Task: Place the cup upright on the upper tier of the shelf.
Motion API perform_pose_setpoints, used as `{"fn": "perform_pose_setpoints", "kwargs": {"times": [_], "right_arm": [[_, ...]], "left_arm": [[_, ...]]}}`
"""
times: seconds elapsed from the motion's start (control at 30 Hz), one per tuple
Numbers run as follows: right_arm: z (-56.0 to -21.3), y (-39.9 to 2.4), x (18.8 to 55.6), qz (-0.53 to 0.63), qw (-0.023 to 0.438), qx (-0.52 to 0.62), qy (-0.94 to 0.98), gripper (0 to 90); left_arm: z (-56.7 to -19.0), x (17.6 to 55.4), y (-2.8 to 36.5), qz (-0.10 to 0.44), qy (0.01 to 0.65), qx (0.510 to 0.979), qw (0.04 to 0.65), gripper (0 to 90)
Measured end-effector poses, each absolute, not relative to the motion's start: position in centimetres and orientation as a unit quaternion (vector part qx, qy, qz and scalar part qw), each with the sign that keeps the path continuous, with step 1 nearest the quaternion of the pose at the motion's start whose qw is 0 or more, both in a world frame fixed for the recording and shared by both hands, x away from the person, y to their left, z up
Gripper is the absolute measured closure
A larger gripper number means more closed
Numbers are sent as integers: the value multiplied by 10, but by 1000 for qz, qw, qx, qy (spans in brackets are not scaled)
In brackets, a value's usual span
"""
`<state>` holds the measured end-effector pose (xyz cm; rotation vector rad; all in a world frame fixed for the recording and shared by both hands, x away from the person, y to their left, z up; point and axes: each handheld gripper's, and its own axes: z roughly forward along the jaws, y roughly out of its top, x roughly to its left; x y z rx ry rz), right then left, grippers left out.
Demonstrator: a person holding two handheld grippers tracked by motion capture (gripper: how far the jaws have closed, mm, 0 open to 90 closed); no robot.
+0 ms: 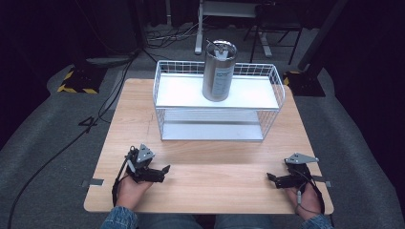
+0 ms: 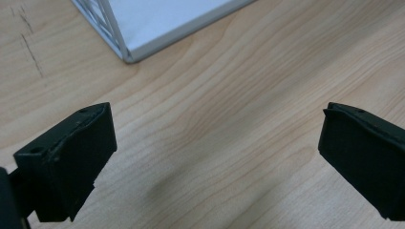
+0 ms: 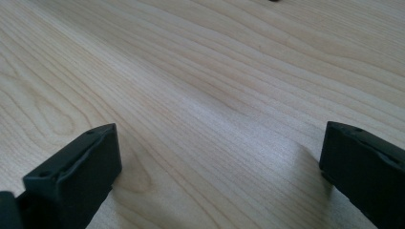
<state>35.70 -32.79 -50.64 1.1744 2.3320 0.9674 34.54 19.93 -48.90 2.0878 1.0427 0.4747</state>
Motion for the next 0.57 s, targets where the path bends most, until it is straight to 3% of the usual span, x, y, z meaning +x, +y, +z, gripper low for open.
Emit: {"fn": "perform_pose_setpoints", "kwargs": {"times": [0.33,0.57], "right_arm": [[-506,-328,357,342,178,415,824,4],[-506,-328,357,342,178,415,824,4]], "left_arm": [[-503,351,191,167,416,838,313,0],[-506,353,195,158,428,831,319,0]]}}
